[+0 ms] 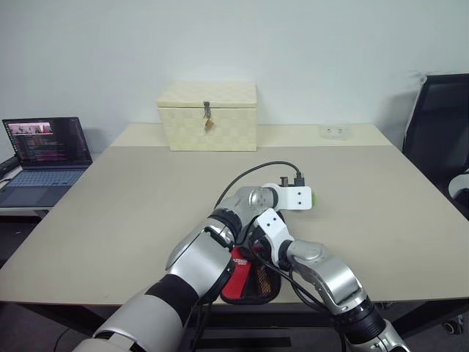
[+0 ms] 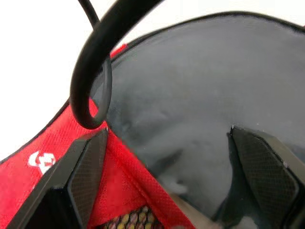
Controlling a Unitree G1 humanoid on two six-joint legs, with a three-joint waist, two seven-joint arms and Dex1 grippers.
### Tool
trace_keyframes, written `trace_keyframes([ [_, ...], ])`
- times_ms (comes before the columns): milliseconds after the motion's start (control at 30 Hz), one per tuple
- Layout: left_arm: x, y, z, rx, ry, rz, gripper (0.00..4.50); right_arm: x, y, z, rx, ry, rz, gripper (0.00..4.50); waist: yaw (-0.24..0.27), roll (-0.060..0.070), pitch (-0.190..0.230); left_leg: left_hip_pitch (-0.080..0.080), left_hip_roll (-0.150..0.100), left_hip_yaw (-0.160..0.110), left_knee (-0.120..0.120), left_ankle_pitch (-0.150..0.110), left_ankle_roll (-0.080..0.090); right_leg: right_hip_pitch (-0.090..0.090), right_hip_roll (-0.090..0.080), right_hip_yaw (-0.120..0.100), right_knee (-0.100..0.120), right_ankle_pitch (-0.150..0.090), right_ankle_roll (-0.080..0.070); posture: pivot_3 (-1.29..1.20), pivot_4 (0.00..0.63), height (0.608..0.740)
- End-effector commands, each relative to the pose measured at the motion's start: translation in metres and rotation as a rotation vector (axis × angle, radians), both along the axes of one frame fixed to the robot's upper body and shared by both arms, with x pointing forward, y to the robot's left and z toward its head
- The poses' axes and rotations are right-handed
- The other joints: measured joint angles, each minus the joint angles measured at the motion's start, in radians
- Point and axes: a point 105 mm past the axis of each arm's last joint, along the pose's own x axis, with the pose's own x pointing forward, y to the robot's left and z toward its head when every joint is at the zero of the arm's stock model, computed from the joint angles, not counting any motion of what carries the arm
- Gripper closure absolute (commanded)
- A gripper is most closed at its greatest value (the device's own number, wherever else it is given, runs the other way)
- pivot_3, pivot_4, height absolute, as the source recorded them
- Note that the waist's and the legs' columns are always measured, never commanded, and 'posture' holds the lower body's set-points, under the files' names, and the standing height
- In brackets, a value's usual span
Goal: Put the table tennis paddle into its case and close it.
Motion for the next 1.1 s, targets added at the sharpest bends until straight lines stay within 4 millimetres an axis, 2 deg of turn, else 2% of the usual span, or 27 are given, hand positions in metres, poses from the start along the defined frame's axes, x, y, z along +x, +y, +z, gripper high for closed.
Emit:
trace_keyframes([
  [33, 0.001, -0.001, 0.017, -0.096, 0.030, -0.004, 1.50, -0.010, -0.001, -0.038, -0.067, 0.159, 0.016, 0.00, -0.005, 0.000, 0.000, 0.001, 0.000, 0.000, 0.000, 0.000, 0.000, 0.002, 0.000, 0.000, 0.000, 0.000, 0.000, 0.00, 0.150, 0.740],
  [67, 0.004, 0.004, 0.020, -0.131, 0.057, 0.017, 1.10, -0.010, -0.002, -0.035, -0.062, 0.157, 0.020, 0.00, -0.008, 0.000, 0.000, 0.004, 0.000, 0.000, 0.000, 0.000, 0.000, 0.004, 0.000, 0.000, 0.000, 0.000, 0.000, 0.00, 0.150, 0.740],
  [133, 0.010, 0.016, 0.028, -0.202, 0.085, 0.062, 1.10, -0.012, -0.002, -0.028, -0.043, 0.163, 0.044, 0.00, -0.012, 0.000, 0.000, 0.007, 0.000, 0.000, 0.000, 0.000, 0.000, 0.007, 0.000, 0.000, -0.001, 0.000, 0.001, 0.00, 0.150, 0.740],
  [267, 0.024, 0.043, 0.057, -0.367, 0.096, 0.145, 1.10, -0.023, -0.004, 0.000, 0.008, 0.146, 0.117, 0.00, -0.013, 0.000, 0.000, 0.007, 0.001, 0.000, 0.000, 0.000, 0.000, 0.008, 0.000, 0.000, -0.001, 0.000, 0.001, 0.00, 0.150, 0.740],
  [367, 0.030, 0.068, 0.079, -0.501, 0.128, 0.173, 1.10, -0.030, -0.010, 0.034, 0.088, 0.122, 0.145, 0.00, -0.011, 0.000, 0.001, 0.006, 0.002, -0.002, 0.000, 0.000, 0.000, 0.007, 0.000, -0.001, -0.001, 0.000, 0.001, 0.00, 0.150, 0.740],
  [400, 0.030, 0.076, 0.082, -0.548, 0.162, 0.172, 1.10, -0.033, -0.013, 0.048, 0.119, 0.106, 0.157, 0.00, -0.011, 0.000, 0.001, 0.005, 0.002, -0.002, 0.000, 0.000, 0.000, 0.007, 0.000, -0.002, -0.001, 0.000, 0.000, 0.00, 0.150, 0.740],
  [467, 0.030, 0.085, 0.082, -0.598, 0.212, 0.160, 1.10, -0.037, -0.018, 0.063, 0.149, 0.092, 0.171, 0.00, -0.010, 0.000, 0.001, 0.003, 0.003, -0.003, 0.000, 0.000, 0.000, 0.005, -0.001, -0.002, -0.001, 0.000, 0.000, 0.00, 0.150, 0.740],
  [567, 0.018, 0.095, 0.062, -0.626, 0.368, 0.066, 1.10, -0.038, -0.034, 0.091, 0.177, 0.033, 0.168, 0.00, -0.009, 0.000, 0.001, 0.001, 0.002, -0.004, 0.000, 0.000, 0.000, 0.004, -0.003, -0.003, -0.002, 0.001, -0.003, 0.00, 0.150, 0.740],
  [633, 0.010, 0.099, 0.048, -0.609, 0.410, 0.019, 1.10, -0.031, -0.047, 0.101, 0.150, -0.030, 0.127, 0.00, -0.008, 0.000, 0.001, 0.001, 0.002, -0.004, 0.000, 0.000, 0.000, 0.004, -0.003, -0.003, -0.002, 0.002, -0.003, 0.00, 0.150, 0.740],
  [700, -0.004, 0.105, 0.017, -0.537, 0.493, -0.038, 1.10, -0.018, -0.074, 0.105, 0.058, -0.107, 0.050, 0.00, -0.008, 0.000, 0.001, 0.001, 0.002, -0.004, 0.000, 0.000, 0.000, 0.004, -0.003, -0.004, -0.002, 0.002, -0.003, 0.00, 0.150, 0.740],
  [767, -0.021, 0.107, -0.009, -0.480, 0.599, -0.113, 1.10, -0.007, -0.098, 0.105, -0.025, -0.159, -0.006, 0.00, -0.008, 0.000, 0.001, 0.000, 0.002, -0.003, 0.000, 0.000, 0.000, 0.004, -0.003, -0.003, -0.002, 0.002, -0.003, 0.00, 0.150, 0.740],
  [833, -0.035, 0.111, -0.022, -0.440, 0.691, -0.170, 1.10, 0.004, -0.115, 0.102, -0.105, -0.208, -0.026, 0.00, -0.009, 0.000, 0.001, 0.000, 0.002, -0.003, 0.000, 0.000, 0.000, 0.003, -0.003, -0.003, -0.002, 0.002, -0.003, 0.00, 0.150, 0.740],
  [900, -0.041, 0.117, -0.034, -0.388, 0.720, -0.170, 1.10, 0.018, -0.127, 0.101, -0.147, -0.240, -0.048, 0.00, -0.010, 0.000, 0.001, -0.001, 0.001, -0.002, 0.000, 0.000, 0.000, 0.002, -0.002, -0.002, -0.002, 0.002, -0.003, 0.00, 0.150, 0.740],
  [1000, -0.041, 0.121, -0.041, -0.373, 0.735, -0.140, 1.10, 0.039, -0.136, 0.100, -0.192, -0.288, -0.072, 0.00, -0.011, 0.000, 0.001, -0.001, 0.001, -0.002, 0.001, 0.000, 0.000, 0.002, 0.000, -0.001, -0.001, 0.002, -0.004, 0.00, 0.150, 0.740],
  [1100, -0.039, 0.119, -0.051, -0.366, 0.736, -0.101, 1.10, 0.063, -0.135, 0.089, -0.280, -0.333, -0.031, 0.00, -0.013, 0.000, 0.001, 0.000, 0.001, -0.001, 0.001, 0.000, 0.000, 0.002, 0.000, 0.000, -0.001, 0.002, -0.003, 0.00, 0.150, 0.740],
])
